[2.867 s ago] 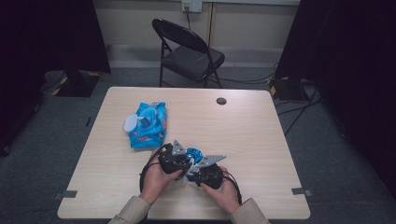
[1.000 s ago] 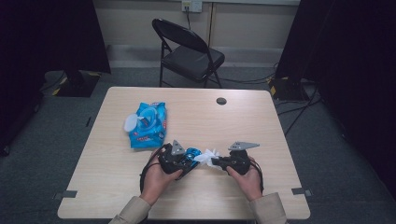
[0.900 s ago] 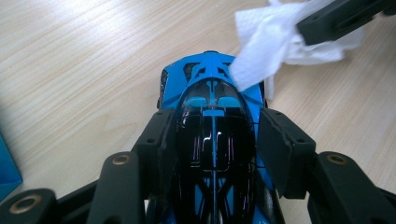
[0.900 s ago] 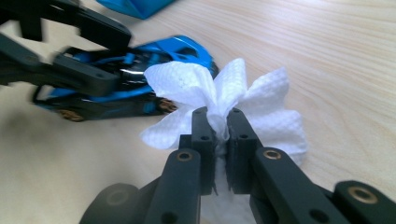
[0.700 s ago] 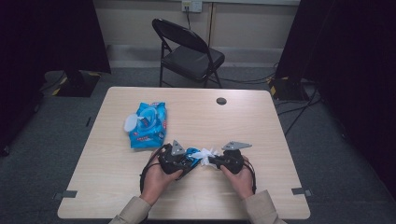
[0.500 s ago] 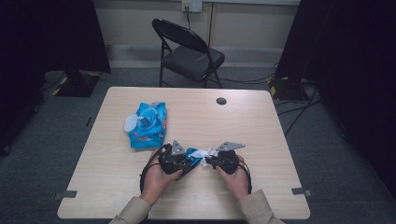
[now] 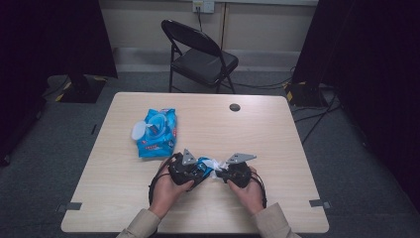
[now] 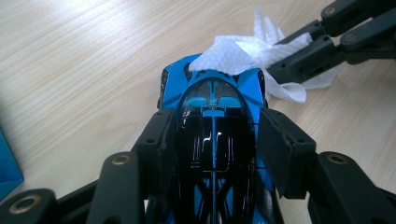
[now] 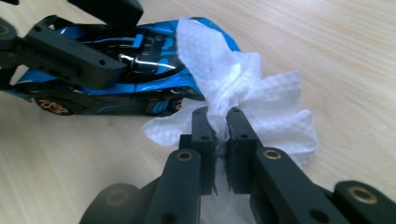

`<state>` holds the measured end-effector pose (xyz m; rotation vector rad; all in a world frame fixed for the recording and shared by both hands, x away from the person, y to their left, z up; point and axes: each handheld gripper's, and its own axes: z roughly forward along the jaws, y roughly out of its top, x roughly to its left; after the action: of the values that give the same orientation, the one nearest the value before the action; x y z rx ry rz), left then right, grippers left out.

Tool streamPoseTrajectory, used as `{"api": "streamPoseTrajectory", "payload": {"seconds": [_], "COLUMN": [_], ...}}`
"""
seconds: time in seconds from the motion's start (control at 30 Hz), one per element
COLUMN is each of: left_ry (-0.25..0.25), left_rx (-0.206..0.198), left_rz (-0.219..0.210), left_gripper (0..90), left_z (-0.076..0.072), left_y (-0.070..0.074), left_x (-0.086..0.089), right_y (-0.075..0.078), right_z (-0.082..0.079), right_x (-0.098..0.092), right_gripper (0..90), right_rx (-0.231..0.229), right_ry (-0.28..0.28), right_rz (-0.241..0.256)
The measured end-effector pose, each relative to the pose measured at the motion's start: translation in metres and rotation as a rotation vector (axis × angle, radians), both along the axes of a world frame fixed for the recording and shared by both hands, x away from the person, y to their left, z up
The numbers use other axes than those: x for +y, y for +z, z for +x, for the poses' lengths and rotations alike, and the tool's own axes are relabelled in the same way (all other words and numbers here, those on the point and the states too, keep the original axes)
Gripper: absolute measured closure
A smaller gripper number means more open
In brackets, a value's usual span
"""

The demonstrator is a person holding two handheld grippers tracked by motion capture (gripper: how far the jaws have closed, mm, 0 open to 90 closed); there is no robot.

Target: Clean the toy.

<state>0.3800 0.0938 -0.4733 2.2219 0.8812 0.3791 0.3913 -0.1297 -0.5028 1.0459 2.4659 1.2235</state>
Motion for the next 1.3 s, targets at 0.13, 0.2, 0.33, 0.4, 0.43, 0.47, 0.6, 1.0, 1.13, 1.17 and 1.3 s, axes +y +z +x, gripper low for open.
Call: {"api": "streamPoseTrajectory", "payload": {"seconds": [0.13,0.2,0.33,0.4,0.43,0.47,0.6,1.0,1.13,1.17,1.3], "left_ry": [0.003,0.004,0.003,0.001,0.001,0.001,0.005,0.002,0.003,0.004,0.005], "left_rx": [-0.001,-0.001,-0.003,0.0,0.0,0.0,-0.001,0.001,0.001,0.002,0.002], "left_rz": [-0.004,-0.005,-0.004,0.001,0.001,0.001,-0.005,-0.001,-0.005,-0.005,-0.004], "left_gripper": [47.7,47.7,47.7,47.7,47.7,47.7,47.7,47.7,47.7,47.7,47.7], "left_z": [0.0,-0.001,0.0,0.0,0.0,0.0,-0.001,0.0,0.0,0.0,0.0], "left_y": [0.0,0.0,0.0,0.0,0.0,0.0,0.0,0.0,0.0,0.0,0.0], "left_x": [0.0,0.0,0.0,0.0,0.0,0.0,0.0,0.0,0.0,0.0,0.0], "right_y": [0.0,0.0,0.001,0.001,0.001,0.001,0.001,0.0,0.0,0.0,0.0], "right_z": [-0.004,-0.005,-0.008,-0.009,-0.01,-0.011,-0.012,-0.021,-0.023,-0.023,-0.025], "right_x": [0.002,0.003,0.007,0.008,0.009,0.009,0.011,0.023,0.028,0.029,0.032], "right_gripper": [84.5,84.6,84.6,84.6,84.6,84.6,84.6,84.5,84.4,84.5,84.4], "right_rx": [0.008,0.005,0.009,0.012,0.012,0.012,0.024,0.031,0.027,0.029,0.034], "right_ry": [0.017,0.028,0.044,0.054,0.059,0.063,0.076,0.141,0.156,0.16,0.175], "right_rz": [0.003,-0.001,-0.004,-0.005,-0.006,-0.006,0.008,0.016,0.016,0.019,0.024]}}
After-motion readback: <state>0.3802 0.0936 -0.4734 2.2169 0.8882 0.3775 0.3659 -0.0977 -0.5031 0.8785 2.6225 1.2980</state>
